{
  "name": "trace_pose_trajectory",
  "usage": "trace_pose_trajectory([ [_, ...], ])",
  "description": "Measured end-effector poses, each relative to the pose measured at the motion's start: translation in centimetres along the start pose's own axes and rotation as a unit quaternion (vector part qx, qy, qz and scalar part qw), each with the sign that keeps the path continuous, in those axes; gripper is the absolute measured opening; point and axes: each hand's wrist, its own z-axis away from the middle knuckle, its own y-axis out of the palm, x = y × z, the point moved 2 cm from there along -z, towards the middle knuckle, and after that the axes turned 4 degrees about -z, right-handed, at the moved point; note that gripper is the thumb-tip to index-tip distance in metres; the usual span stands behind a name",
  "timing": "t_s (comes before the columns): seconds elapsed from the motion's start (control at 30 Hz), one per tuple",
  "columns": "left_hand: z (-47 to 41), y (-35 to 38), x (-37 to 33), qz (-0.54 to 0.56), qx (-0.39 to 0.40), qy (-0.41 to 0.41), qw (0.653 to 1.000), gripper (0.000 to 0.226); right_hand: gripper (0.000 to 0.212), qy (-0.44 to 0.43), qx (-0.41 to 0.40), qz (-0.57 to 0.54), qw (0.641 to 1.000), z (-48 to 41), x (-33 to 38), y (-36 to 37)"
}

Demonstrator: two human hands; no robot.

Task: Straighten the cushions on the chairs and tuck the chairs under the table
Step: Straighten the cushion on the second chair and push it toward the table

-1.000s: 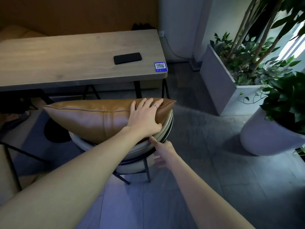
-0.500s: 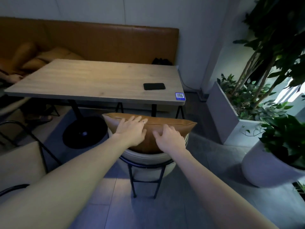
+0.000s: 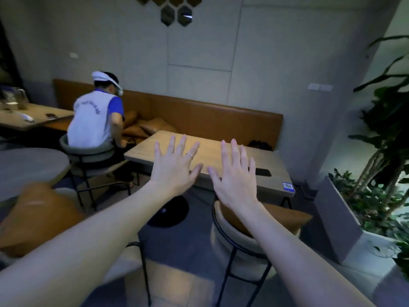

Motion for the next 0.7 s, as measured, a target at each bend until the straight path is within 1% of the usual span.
trace_pose_trajectory([
  [0.17, 3.8, -9.2, 8.9, -0.025, -0.08, -0.048, 0.995, 0.072, 0.077, -0.072, -0.066, -0.039, 0.994, -0.9, 10.3, -5.2],
  [0.37, 8.0, -17.6, 17.2, -0.073, -0.125, -0.09, 0.985, 0.072, 0.076, -0.13, -0.102, -0.064, 0.984, -0.8, 20.4, -9.6],
  [0.5, 10.5, -20.6, 21.4, -0.083, -0.156, -0.125, 0.976, 0.07, 0.076, -0.159, -0.114, -0.077, 0.978, -0.6, 25.6, -11.0],
  [0.57, 11.5, -21.4, 23.5, -0.095, -0.158, -0.143, 0.972, 0.071, 0.076, -0.173, -0.114, -0.09, 0.974, -0.7, 27.8, -11.0],
  [0.7, 13.6, -22.1, 27.3, -0.083, -0.159, -0.183, 0.967, 0.073, 0.076, -0.187, -0.103, -0.119, 0.97, -0.8, 31.5, -9.5],
])
